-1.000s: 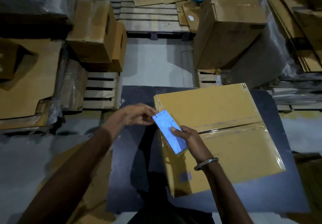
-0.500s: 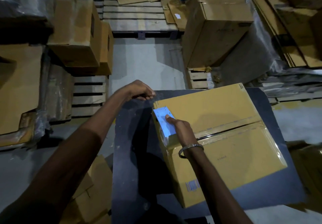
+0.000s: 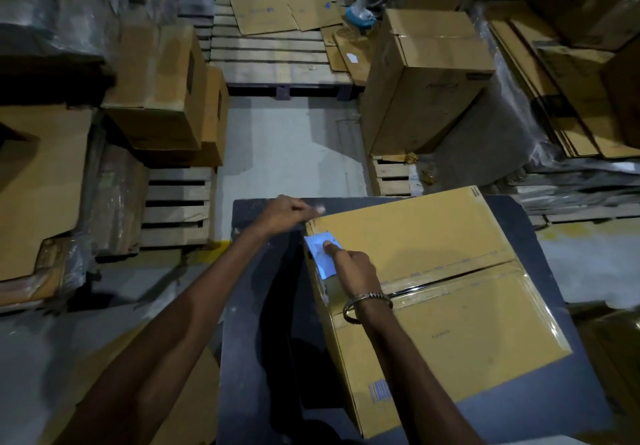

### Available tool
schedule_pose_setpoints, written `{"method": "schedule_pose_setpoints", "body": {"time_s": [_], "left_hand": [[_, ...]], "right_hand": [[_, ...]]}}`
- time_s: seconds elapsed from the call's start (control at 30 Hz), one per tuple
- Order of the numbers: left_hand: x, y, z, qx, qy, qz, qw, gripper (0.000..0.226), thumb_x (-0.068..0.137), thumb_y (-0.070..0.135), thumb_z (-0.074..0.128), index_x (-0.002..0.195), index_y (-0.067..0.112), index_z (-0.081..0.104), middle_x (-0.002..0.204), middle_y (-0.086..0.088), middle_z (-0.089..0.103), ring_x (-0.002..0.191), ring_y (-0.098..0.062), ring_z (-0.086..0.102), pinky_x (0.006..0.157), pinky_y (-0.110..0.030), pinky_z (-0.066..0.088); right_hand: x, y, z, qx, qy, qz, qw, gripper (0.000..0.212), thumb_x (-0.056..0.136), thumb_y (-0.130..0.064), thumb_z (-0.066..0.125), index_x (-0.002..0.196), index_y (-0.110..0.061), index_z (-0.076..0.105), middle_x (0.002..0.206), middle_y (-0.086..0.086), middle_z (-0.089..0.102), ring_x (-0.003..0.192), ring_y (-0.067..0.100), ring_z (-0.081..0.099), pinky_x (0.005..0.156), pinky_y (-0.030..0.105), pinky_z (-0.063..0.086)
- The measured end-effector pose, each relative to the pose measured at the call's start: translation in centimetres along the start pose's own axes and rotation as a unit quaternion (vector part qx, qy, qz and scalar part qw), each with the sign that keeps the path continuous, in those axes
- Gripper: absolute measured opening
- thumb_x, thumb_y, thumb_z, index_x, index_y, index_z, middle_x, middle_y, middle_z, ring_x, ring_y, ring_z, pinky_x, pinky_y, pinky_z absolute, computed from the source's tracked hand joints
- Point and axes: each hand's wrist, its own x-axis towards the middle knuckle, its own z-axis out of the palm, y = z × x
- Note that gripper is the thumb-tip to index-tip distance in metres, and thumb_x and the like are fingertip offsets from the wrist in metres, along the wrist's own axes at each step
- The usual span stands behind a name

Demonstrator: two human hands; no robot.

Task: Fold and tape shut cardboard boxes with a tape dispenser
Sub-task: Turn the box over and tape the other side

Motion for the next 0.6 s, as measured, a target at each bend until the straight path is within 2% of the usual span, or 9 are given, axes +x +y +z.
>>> {"method": "schedule_pose_setpoints", "body": {"time_s": [0.07,0.17,0.23,0.3,0.37,0.47,0.53,0.6], "left_hand": [[-0.4,0.4,0.6,0.057,-0.017,0.046,0.997,0.023,0.082,0.038,0.09,0.097,0.021,0.087,0.091,0.006,0.081,0.09,-0.005,0.075,0.077,-0.019,0.056],[-0.5,0.0,1.0,0.038,0.026,0.059,0.997,0.021,0.08,0.03,0.093,0.095,0.017,0.087,0.087,0.006,0.081,0.084,-0.002,0.074,0.075,-0.016,0.053],[-0.7,-0.7,1.4,0.025,0.061,0.068,0.995,0.019,0.08,0.032,0.093,0.093,0.02,0.087,0.085,0.008,0.081,0.084,-0.003,0.075,0.078,-0.023,0.057],[-0.8,-1.3,1.8,0.011,0.087,0.062,0.994,0.018,0.08,0.036,0.092,0.092,0.024,0.087,0.085,0.01,0.081,0.086,-0.006,0.076,0.082,-0.031,0.061],[-1.0,-1.3,2.1,0.011,0.101,0.058,0.993,0.017,0.079,0.036,0.092,0.091,0.024,0.087,0.084,0.01,0.081,0.085,-0.007,0.077,0.085,-0.035,0.062],[-1.0,-0.8,1.9,0.034,0.088,0.059,0.994,0.018,0.08,0.035,0.092,0.091,0.022,0.087,0.084,0.007,0.081,0.084,-0.007,0.076,0.086,-0.04,0.063],[-1.0,-0.3,1.7,0.091,0.089,0.046,0.991,0.019,0.082,0.039,0.09,0.093,0.024,0.087,0.087,0.006,0.081,0.085,-0.007,0.075,0.085,-0.04,0.063],[-1.0,1.2,2.0,0.179,0.1,0.04,0.978,0.025,0.088,0.051,0.08,0.1,0.029,0.085,0.096,0.007,0.082,0.094,-0.012,0.075,0.087,-0.039,0.062]], "right_hand": [[-0.2,-0.3,-0.2,-0.018,-0.013,0.0,1.0,0.057,0.095,-0.059,0.06,0.108,-0.004,0.069,0.107,0.011,0.066,0.099,0.031,0.06,0.081,0.034,0.042],[-0.4,-0.7,-0.6,-0.016,-0.033,0.005,0.999,0.06,0.095,-0.058,0.06,0.118,-0.003,0.066,0.121,0.015,0.065,0.111,0.034,0.061,0.086,0.035,0.043],[-0.8,-1.0,-0.7,-0.008,-0.04,0.008,0.999,0.059,0.095,-0.058,0.059,0.118,-0.004,0.064,0.121,0.014,0.064,0.111,0.034,0.061,0.086,0.037,0.043],[-1.8,-0.4,-1.0,-0.026,-0.05,0.005,0.998,0.058,0.096,-0.058,0.057,0.116,-0.004,0.065,0.115,0.013,0.064,0.104,0.033,0.061,0.082,0.037,0.042],[-3.1,1.7,-1.3,-0.055,-0.06,0.004,0.997,0.054,0.098,-0.057,0.056,0.104,-0.004,0.067,0.101,0.012,0.065,0.087,0.029,0.059,0.071,0.036,0.037],[-4.3,4.6,-2.1,-0.055,-0.058,0.038,0.996,0.053,0.096,-0.059,0.059,0.09,-0.007,0.066,0.088,0.009,0.063,0.076,0.025,0.055,0.065,0.036,0.034],[-4.6,5.0,-2.2,-0.043,-0.048,0.044,0.997,0.053,0.095,-0.059,0.061,0.084,-0.007,0.063,0.081,0.008,0.059,0.071,0.025,0.053,0.063,0.036,0.033],[-4.8,4.8,-1.9,-0.035,-0.032,0.038,0.998,0.053,0.095,-0.057,0.062,0.078,-0.007,0.058,0.075,0.007,0.054,0.069,0.027,0.05,0.063,0.036,0.031]]}}
